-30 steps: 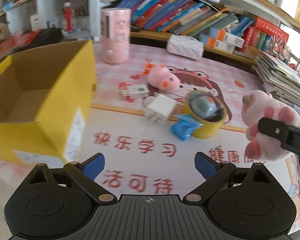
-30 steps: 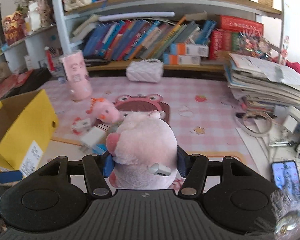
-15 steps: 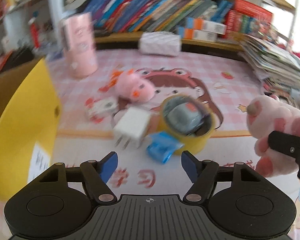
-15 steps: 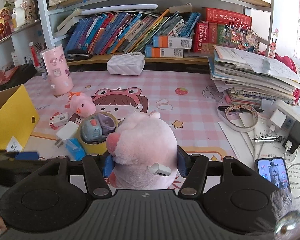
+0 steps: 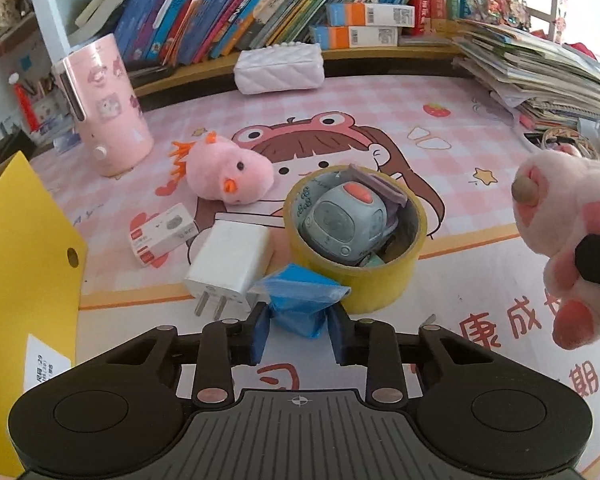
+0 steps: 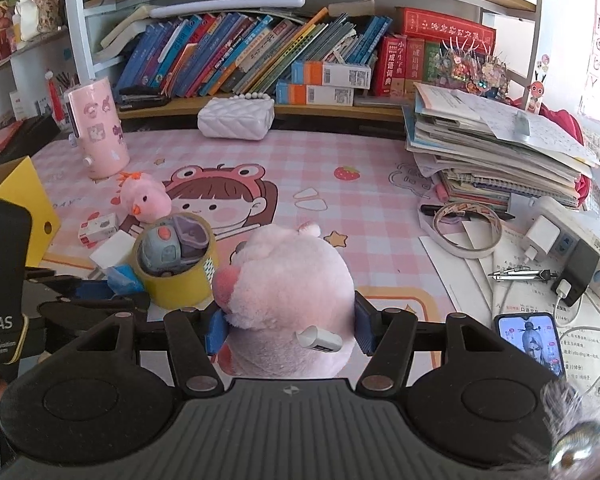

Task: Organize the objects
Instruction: 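Grasp the blue packet with the left tool while the right tool holds the pig, then carry the blue packet and the pink pig over the yellow box with both tools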

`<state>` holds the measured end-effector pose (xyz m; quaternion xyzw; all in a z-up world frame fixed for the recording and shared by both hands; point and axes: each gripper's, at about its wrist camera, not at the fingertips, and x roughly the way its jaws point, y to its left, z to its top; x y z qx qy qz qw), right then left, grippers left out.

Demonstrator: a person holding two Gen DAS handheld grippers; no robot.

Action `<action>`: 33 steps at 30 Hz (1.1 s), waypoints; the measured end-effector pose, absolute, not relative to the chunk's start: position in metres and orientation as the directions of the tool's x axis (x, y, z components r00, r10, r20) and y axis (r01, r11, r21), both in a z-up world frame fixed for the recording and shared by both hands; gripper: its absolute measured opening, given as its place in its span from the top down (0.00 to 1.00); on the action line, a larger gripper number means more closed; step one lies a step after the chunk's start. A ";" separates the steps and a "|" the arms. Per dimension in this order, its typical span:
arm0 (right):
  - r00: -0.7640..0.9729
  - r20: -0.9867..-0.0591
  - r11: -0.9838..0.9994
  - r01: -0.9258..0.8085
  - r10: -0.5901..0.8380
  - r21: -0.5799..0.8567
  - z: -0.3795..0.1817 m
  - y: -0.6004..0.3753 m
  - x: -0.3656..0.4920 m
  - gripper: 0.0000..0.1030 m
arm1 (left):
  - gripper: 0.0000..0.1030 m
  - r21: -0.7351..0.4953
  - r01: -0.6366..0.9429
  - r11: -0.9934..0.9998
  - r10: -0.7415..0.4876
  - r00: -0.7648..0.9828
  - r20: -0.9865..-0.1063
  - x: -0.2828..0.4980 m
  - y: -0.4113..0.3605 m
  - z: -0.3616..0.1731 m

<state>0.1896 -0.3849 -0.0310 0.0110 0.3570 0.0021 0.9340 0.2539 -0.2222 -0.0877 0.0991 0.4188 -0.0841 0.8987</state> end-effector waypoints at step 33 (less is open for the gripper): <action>0.679 -0.707 0.962 -0.271 0.198 0.009 -0.017 -0.188 0.105 0.44 | 0.75 -0.079 -0.123 0.989 0.037 0.731 -0.681 0.064 -0.002 -0.013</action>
